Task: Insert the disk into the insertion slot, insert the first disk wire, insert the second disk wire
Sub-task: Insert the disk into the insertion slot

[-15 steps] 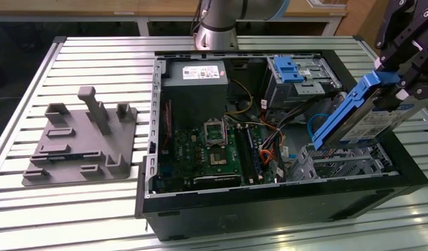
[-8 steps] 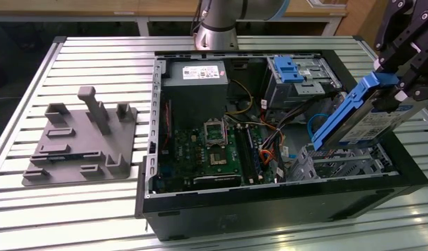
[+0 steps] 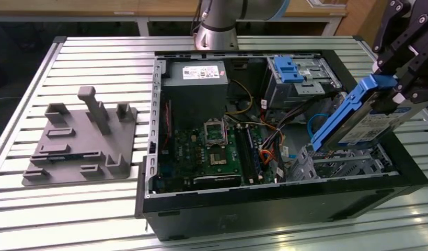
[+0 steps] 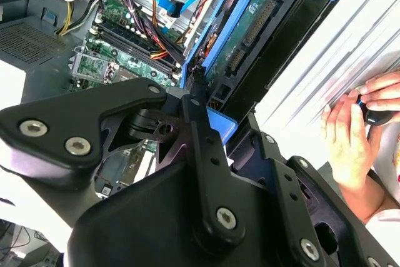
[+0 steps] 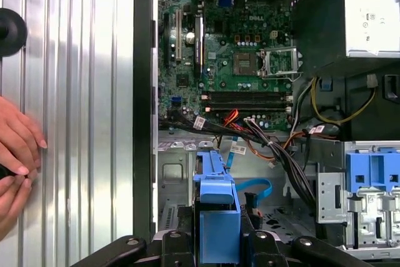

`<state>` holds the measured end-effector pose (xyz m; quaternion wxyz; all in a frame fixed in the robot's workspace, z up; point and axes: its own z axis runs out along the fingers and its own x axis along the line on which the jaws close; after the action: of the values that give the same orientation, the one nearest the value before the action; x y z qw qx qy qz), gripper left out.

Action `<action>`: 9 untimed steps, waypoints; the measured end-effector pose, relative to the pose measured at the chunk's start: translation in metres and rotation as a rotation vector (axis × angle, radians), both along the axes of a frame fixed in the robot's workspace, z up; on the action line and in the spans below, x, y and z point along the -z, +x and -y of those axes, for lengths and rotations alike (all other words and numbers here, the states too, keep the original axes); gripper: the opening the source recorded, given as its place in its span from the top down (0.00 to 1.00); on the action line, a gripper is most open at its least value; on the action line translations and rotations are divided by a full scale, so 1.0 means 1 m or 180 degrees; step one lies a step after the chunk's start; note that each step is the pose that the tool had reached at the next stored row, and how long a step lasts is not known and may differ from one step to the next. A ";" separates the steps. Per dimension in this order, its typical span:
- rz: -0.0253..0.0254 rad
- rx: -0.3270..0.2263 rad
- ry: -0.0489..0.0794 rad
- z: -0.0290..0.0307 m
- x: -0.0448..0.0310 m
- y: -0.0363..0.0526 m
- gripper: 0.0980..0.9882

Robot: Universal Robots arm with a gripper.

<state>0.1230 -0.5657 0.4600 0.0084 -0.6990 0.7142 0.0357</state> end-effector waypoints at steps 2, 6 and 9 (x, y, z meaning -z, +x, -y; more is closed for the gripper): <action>0.0000 0.0000 0.0000 0.0000 0.0008 0.0000 0.70; 0.0000 0.0000 0.0000 -0.0001 0.0027 0.0001 0.70; 0.0000 0.0000 0.0001 -0.0002 0.0043 0.0003 0.70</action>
<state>0.1233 -0.5655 0.4556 0.0084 -0.6990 0.7142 0.0358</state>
